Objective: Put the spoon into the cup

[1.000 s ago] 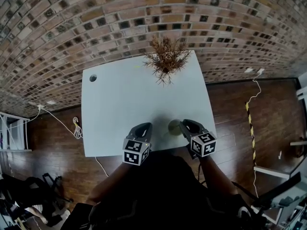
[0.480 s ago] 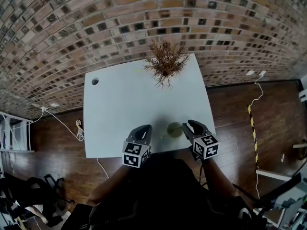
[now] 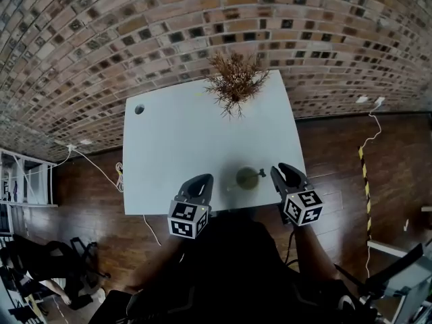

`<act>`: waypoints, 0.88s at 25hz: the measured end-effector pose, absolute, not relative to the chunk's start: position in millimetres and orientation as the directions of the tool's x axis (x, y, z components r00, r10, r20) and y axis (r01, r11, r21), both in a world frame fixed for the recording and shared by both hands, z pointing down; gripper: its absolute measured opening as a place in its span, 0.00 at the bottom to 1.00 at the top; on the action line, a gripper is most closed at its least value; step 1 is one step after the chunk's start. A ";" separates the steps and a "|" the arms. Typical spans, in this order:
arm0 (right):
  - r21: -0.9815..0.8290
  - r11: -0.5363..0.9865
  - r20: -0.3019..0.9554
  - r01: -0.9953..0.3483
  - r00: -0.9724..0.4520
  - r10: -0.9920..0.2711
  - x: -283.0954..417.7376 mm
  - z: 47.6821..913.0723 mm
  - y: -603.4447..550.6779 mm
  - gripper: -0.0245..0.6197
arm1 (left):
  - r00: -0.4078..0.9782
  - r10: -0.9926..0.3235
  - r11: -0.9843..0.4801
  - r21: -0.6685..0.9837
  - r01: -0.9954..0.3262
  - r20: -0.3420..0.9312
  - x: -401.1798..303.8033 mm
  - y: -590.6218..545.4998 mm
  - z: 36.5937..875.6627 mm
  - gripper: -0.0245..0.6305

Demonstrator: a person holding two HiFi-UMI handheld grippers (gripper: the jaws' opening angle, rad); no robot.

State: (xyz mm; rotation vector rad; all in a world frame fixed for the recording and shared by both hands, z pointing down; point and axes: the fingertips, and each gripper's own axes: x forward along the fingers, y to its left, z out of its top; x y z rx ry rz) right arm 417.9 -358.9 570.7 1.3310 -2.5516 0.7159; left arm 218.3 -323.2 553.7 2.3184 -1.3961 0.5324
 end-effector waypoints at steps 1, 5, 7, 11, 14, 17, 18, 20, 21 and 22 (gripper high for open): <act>-0.347 0.485 0.345 -0.803 -0.590 -0.730 419.1 565.0 -359.2 0.21 | 0.432 -0.754 -0.427 0.131 -0.895 0.495 218.0 -320.1 549.3 0.03; -0.349 0.519 0.262 -0.780 -0.613 -0.745 414.1 536.7 -359.8 0.18 | 0.414 -0.784 -0.410 0.114 -0.905 0.462 214.3 -308.5 538.2 0.03; -0.319 0.539 0.239 -0.780 -0.616 -0.750 409.1 524.6 -355.7 0.17 | 0.416 -0.791 -0.417 0.102 -0.903 0.448 213.6 -299.2 534.5 0.03; -0.286 0.571 0.186 -0.769 -0.629 -0.754 400.4 495.9 -340.8 0.14 | 0.436 -0.801 -0.431 0.110 -0.896 0.411 210.4 -283.5 523.4 0.03; -0.285 0.571 0.169 -0.770 -0.627 -0.761 398.7 481.4 -329.8 0.14 | 0.441 -0.809 -0.438 0.103 -0.893 0.388 206.9 -274.5 512.5 0.03; -0.298 0.565 0.155 -0.769 -0.623 -0.767 392.1 473.6 -309.6 0.14 | 0.457 -0.809 -0.448 0.115 -0.886 0.368 198.0 -257.9 500.9 0.03; -0.293 0.564 0.157 -0.772 -0.621 -0.768 388.9 471.6 -303.0 0.14 | 0.456 -0.814 -0.445 0.118 -0.888 0.360 193.3 -252.8 497.5 0.03; -0.284 0.557 0.164 -0.780 -0.612 -0.774 384.0 466.8 -289.8 0.13 | 0.446 -0.825 -0.430 0.125 -0.894 0.347 184.2 -242.2 491.9 0.03; -0.284 0.554 0.164 -0.783 -0.609 -0.776 382.7 463.7 -282.0 0.12 | 0.443 -0.830 -0.425 0.129 -0.896 0.340 181.1 -235.9 489.3 0.03; -0.282 0.553 0.162 -0.784 -0.607 -0.778 382.1 459.9 -274.1 0.12 | 0.442 -0.834 -0.424 0.129 -0.896 0.331 179.4 -230.3 486.3 0.03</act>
